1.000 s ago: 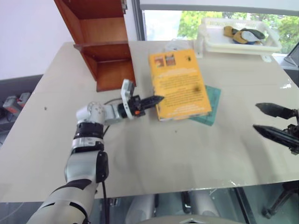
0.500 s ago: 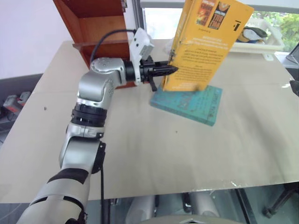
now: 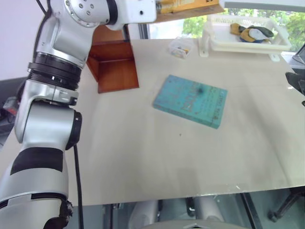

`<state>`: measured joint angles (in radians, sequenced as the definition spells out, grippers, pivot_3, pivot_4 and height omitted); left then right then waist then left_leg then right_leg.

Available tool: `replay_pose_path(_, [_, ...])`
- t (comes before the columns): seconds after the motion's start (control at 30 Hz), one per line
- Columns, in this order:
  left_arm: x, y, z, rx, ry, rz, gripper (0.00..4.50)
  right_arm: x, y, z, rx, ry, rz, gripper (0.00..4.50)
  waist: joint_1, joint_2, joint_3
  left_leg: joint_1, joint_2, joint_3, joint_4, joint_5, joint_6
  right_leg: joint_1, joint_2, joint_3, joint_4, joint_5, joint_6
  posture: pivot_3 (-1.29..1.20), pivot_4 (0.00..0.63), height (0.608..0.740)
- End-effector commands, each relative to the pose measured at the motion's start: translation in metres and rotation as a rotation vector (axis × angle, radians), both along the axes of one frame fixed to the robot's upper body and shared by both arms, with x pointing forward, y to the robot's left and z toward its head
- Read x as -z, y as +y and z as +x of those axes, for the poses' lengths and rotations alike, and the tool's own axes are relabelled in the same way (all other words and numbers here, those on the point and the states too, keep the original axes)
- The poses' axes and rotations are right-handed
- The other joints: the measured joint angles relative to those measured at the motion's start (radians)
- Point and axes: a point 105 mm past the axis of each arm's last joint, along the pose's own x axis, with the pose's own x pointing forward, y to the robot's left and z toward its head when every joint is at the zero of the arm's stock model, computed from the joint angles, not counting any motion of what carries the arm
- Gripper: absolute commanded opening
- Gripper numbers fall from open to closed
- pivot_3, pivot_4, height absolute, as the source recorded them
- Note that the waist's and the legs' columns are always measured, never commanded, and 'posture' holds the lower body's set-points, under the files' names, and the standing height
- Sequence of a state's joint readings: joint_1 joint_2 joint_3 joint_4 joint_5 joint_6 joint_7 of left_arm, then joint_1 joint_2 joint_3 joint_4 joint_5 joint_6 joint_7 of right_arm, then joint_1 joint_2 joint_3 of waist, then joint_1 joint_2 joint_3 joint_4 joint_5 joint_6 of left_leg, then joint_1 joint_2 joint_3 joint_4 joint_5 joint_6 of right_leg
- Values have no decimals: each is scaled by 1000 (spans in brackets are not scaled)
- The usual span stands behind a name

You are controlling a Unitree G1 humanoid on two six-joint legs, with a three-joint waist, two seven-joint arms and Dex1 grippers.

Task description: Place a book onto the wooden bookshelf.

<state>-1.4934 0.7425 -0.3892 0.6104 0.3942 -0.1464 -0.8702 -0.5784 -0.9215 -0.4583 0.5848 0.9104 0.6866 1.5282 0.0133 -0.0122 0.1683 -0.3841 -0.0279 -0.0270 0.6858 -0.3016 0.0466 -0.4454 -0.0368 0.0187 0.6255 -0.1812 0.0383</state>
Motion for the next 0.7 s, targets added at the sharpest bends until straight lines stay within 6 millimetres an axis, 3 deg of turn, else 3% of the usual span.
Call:
replay_pose_path(0.03, [-31,13,-8,-58,-150,90,21,-11,0,-4,-51,-56,-14,4500,0,0,0,0,0,0,0,0,0,0,0,0,0,0,0,0,150,740])
replay_pose_path(0.27, [-24,63,-2,-254,-75,139,21,-17,13,7,-79,-74,-65,4500,-18,0,0,-1,0,3,0,0,0,-1,0,2,0,-1,1,0,150,740])
replay_pose_path(0.5, [-14,97,-3,-372,-14,86,21,-21,25,12,-124,-81,-94,4500,-54,1,1,0,2,4,-1,-2,3,-2,2,4,1,-1,1,0,150,740])
replay_pose_path(0.6, [-7,101,-3,-391,11,61,21,-23,31,14,-144,-87,-110,4500,-57,1,1,1,3,6,-1,-2,3,-3,2,6,2,-1,1,0,150,740])
replay_pose_path(0.7, [8,90,-5,-357,77,45,21,-22,35,16,-155,-80,-127,4500,-47,1,1,0,3,5,0,-2,3,-3,2,4,2,0,1,0,150,740])
